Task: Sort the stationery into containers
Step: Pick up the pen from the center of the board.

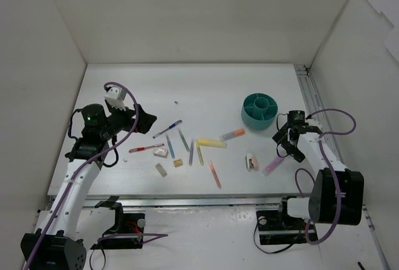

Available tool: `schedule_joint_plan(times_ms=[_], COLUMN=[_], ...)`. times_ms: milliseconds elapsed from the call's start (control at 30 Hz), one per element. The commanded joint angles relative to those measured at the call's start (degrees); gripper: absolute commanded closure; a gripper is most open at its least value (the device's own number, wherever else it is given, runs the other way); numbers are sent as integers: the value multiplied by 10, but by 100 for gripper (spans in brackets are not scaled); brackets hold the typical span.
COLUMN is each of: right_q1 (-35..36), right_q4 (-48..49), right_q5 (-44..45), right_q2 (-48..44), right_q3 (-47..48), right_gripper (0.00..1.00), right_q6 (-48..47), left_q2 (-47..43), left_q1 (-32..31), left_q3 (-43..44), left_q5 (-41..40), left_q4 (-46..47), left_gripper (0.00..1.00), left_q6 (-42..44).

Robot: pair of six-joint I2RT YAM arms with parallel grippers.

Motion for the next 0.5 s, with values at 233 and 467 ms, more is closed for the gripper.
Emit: schedule_joint_plan(times_ms=[233,467], right_q1=[-16,-20], right_q4=[57,33], right_q5=[-71,-120], right_q2=[87,67], right_q3=[-19,-52], right_gripper=[32,46], right_q6=[8,11], left_q2=[-3,10], left_q1=[1,1], left_q3=[6,7], left_q5=[10,3], left_q4=[38,38], left_gripper=[0,0], left_q6=[18,15])
